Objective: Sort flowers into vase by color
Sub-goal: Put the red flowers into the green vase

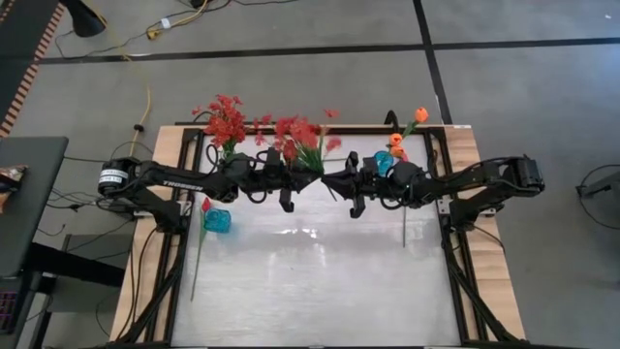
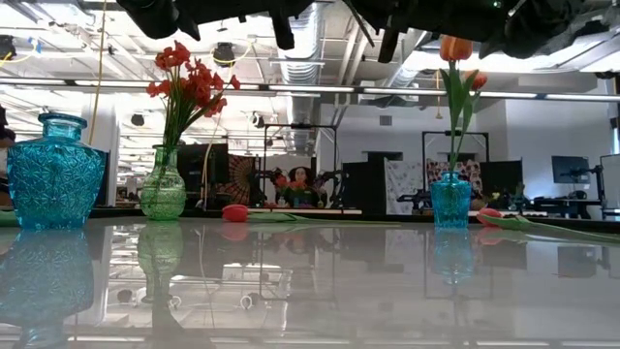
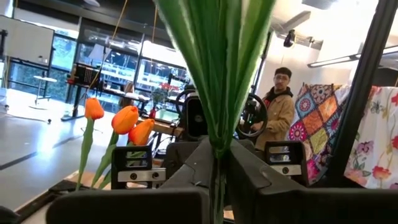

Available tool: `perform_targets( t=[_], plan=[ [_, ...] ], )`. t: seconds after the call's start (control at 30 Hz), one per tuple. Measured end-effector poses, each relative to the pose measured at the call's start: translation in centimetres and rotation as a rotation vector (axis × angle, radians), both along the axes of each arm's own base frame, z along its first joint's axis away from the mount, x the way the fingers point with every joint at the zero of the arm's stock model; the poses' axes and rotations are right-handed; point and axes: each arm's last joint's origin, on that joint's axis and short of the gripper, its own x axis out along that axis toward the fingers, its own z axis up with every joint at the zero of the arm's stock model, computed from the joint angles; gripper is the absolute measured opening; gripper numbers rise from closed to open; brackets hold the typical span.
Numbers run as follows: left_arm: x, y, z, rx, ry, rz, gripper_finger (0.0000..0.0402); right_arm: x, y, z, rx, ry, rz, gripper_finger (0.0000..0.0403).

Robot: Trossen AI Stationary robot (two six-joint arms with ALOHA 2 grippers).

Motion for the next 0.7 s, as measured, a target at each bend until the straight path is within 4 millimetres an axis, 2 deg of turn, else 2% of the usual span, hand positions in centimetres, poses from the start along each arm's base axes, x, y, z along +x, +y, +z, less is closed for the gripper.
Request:
perform_targets(
  t=[0.2, 0.4, 0.53, 0.7],
  plan=[
    [0.0, 0.0, 0.0, 0.035, 0.000, 0.007, 0.0005, 0.0, -0.4, 0.0, 0.001, 0.002, -0.015, 0.0128],
    [-0.5, 0.1, 0.6, 0.061, 0.005, -0.001, 0.0003, 0.0, -0.7, 0.0, 0.026, -0.001, -0.018, 0.0210],
    [-1.8, 0.4, 1.4, 0.093, 0.071, -0.010, 0.0003, 0.0, -0.7, 0.0, 0.040, 0.000, -0.013, 0.0263],
    [-4.6, 0.7, 3.1, 0.179, 0.176, 0.086, 0.0003, 0.0, -0.7, 0.0, 0.041, 0.001, -0.013, 0.0291]
  ],
)
